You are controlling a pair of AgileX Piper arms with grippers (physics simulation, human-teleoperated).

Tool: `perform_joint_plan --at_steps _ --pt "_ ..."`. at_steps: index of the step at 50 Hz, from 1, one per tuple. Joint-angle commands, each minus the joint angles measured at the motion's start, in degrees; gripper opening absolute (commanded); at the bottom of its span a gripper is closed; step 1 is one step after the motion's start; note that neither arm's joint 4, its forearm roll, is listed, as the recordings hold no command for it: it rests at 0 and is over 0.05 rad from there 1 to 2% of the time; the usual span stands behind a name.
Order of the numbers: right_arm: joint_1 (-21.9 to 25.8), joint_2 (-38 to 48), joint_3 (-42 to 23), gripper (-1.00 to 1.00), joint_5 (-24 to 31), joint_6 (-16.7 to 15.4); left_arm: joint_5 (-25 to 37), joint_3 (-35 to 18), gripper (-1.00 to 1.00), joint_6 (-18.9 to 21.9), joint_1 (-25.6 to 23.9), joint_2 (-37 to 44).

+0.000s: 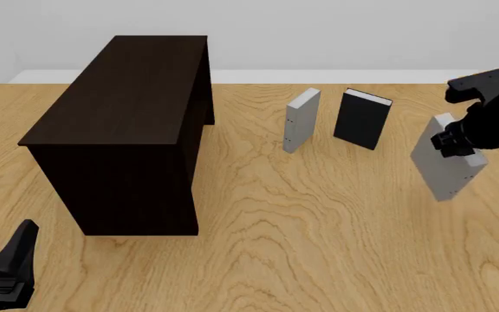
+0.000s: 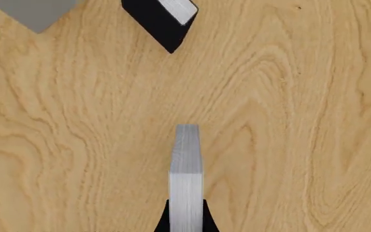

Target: Pick up the book on the right and place it under the cabinet shelf.

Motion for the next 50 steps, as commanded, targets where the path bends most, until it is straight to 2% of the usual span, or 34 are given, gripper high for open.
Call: perform_joint_plan --at_steps 1,8,11,13,14,22,31,50 --pt "3.2 -4.6 -0.7 -1.0 -0.1 0.8 0.0 0.0 1.0 0.0 0.0 0.0" --pt "5.6 -6.6 0.7 -1.0 -1.5 0.6 0.0 0.0 1.0 0.0 0.0 0.0" --pt "8.4 -8.3 0.8 -1.0 -1.6 2.4 0.0 0.0 1.0 0.0 0.0 0.0" --pt "9.2 -9.1 1.1 -1.0 -1.8 2.4 0.0 0.0 1.0 0.0 0.0 0.0" --pt "8.7 -9.1 1.2 -1.0 -2.2 1.5 0.0 0.0 1.0 0.0 0.0 0.0" --pt "11.8 -12.0 1.2 -1.0 -2.1 0.2 0.0 0.0 1.0 0.0 0.0 0.0" --pt "18.0 -15.7 -0.4 -1.0 -2.4 3.2 0.0 0.0 1.0 0.0 0.0 0.0" --pt "26.7 -17.7 1.4 -1.0 -10.5 7.6 0.0 0.0 1.0 0.0 0.0 0.0"
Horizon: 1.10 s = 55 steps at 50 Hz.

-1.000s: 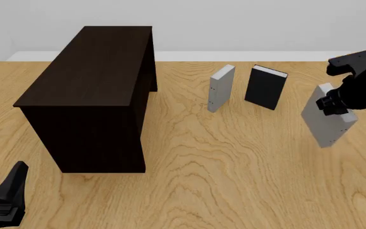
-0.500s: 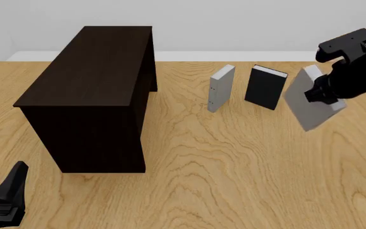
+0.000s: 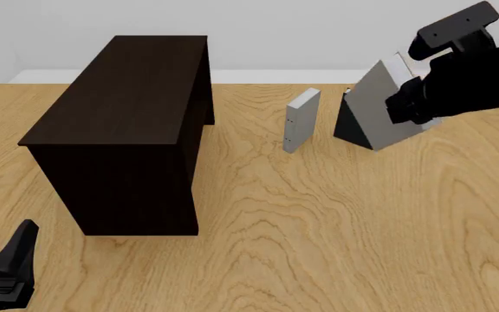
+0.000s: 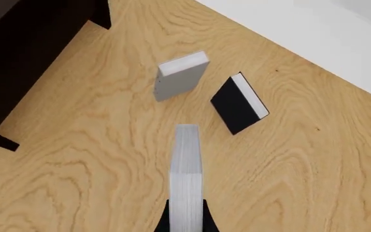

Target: Pick up the book on the right and place it under the cabinet shelf.

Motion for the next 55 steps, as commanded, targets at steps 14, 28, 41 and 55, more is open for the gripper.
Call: perform_joint_plan --at_steps 14,28,41,55 --pt "11.4 -4.9 5.9 -1.0 -14.0 8.8 0.0 0.0 1.0 0.0 0.0 0.0" --pt "15.1 -8.6 11.4 -1.0 -22.2 12.6 0.0 0.0 1.0 0.0 0.0 0.0" --pt "18.8 -9.8 16.7 -1.0 -32.3 18.9 0.0 0.0 1.0 0.0 0.0 0.0" --pt "21.7 -8.2 16.9 -1.0 -36.7 26.9 0.0 0.0 1.0 0.0 0.0 0.0"
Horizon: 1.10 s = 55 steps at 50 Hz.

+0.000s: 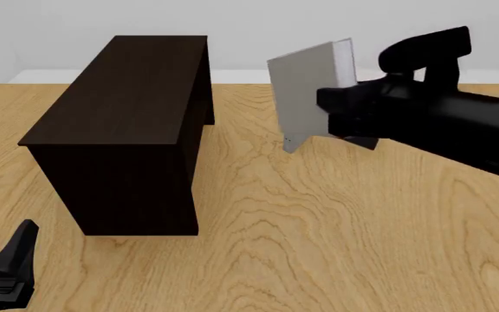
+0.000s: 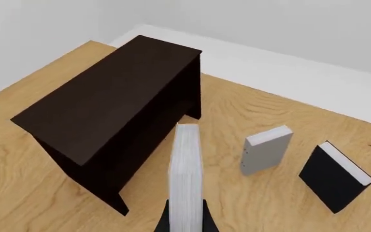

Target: Pick up the book on the right and place it under the cabinet shelf.

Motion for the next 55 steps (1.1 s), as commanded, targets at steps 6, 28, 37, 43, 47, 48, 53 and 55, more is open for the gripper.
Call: perform_joint_plan --at_steps 6,28,37,43,47,48,53,55 --pt "3.9 1.5 -0.2 -1.0 -5.0 8.2 0.0 0.0 1.0 0.0 0.0 0.0" --pt "7.8 7.6 4.8 -1.0 -15.5 18.3 0.0 0.0 1.0 0.0 0.0 0.0" --pt "8.0 7.5 7.5 -1.0 -18.9 21.6 0.0 0.0 1.0 0.0 0.0 0.0" --pt "7.3 7.3 9.6 -1.0 -22.0 24.3 0.0 0.0 1.0 0.0 0.0 0.0" --pt "7.0 7.5 10.8 -1.0 -23.8 25.5 0.0 0.0 1.0 0.0 0.0 0.0" --pt "7.0 7.3 11.3 -1.0 -24.5 26.0 0.0 0.0 1.0 0.0 0.0 0.0" --pt "7.7 7.3 12.3 -1.0 -26.0 27.2 0.0 0.0 1.0 0.0 0.0 0.0" --pt "7.9 7.6 12.7 -1.0 -26.6 27.8 0.0 0.0 1.0 0.0 0.0 0.0"
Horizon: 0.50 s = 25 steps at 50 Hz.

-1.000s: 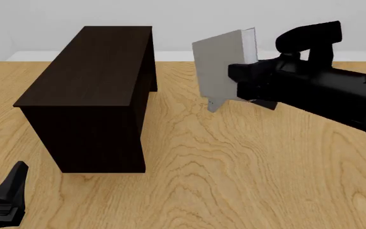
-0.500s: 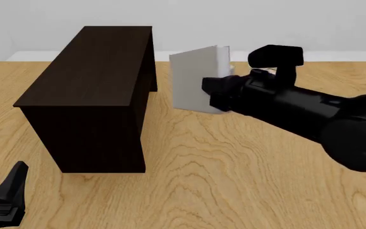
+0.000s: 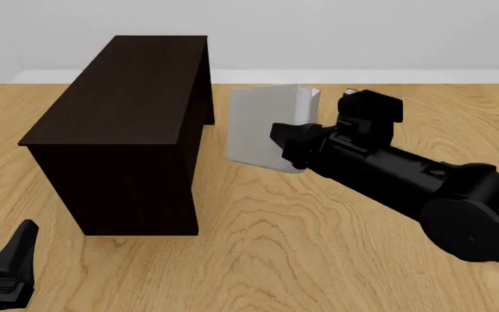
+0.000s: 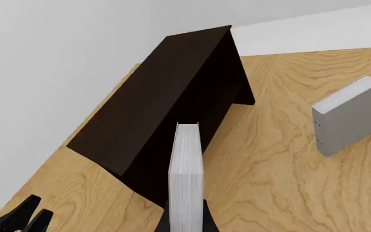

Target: Pick up the book on the right and place it under the cabinet shelf.

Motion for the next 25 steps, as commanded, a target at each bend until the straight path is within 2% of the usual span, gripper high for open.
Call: perform_joint_plan --at_steps 1,8,25 --pt "0.5 0.0 2.2 -1.0 -4.7 5.0 0.0 0.0 1.0 0.0 0.0 0.0" --pt "1.1 0.4 4.1 -1.0 -7.6 8.0 0.0 0.0 1.0 0.0 0.0 0.0" --pt "1.2 5.0 7.4 -1.0 -15.6 12.1 0.0 0.0 1.0 0.0 0.0 0.0"
